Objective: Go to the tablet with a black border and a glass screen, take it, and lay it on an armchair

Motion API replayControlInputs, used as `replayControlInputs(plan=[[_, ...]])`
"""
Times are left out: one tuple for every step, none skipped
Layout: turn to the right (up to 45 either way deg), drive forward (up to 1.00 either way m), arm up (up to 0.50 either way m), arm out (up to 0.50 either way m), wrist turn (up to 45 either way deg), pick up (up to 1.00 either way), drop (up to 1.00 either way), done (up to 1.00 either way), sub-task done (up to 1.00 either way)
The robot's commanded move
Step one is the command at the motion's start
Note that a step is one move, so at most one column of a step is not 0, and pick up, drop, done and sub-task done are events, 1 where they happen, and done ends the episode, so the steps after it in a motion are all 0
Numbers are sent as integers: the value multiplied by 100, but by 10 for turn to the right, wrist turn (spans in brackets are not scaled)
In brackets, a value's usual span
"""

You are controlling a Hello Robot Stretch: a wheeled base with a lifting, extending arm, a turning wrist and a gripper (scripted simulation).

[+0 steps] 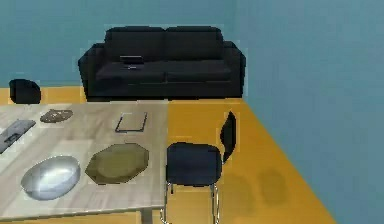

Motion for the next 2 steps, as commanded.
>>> replayControlInputs(plan=[[-450,0,0,0,0,0,0,0,0],[-450,0,0,0,0,0,0,0,0]])
